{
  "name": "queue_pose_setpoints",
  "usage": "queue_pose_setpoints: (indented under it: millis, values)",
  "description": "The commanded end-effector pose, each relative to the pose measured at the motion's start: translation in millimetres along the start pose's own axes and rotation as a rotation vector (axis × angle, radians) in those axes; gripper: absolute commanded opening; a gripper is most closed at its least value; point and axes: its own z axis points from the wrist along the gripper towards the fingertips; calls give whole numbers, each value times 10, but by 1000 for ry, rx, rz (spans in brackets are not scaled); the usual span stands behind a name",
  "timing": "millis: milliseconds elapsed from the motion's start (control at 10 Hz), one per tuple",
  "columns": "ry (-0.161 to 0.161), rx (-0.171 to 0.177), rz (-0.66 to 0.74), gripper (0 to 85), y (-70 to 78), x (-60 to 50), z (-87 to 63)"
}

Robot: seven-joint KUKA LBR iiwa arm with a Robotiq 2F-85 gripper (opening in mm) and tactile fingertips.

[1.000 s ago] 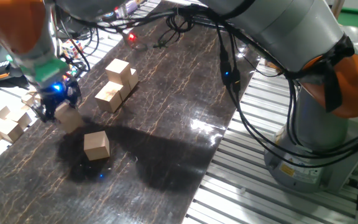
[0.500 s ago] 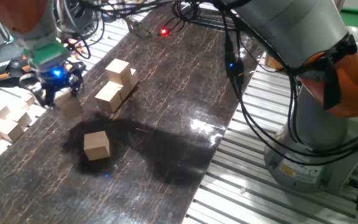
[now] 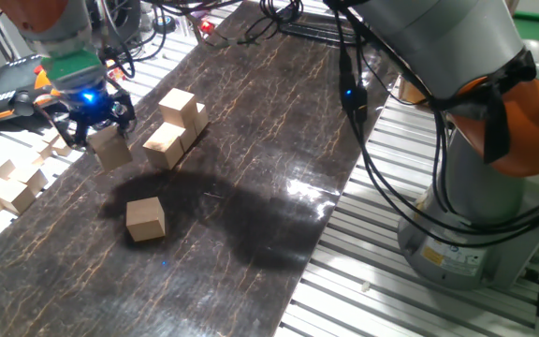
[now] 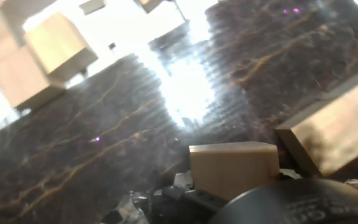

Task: Stack the blocks into a pyramid shape

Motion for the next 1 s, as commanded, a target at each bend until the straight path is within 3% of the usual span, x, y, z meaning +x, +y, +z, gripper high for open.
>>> queue_pose_setpoints:
  millis: [0,300,600,900]
  values:
    - [3,11,218,7,-38,-23,-10]
    - [-20,41,341,7,-155,-64,-28]
    - [-44,50,450,7,-230,-82,-2]
    - [-23,41,509,7,-241,-95,23]
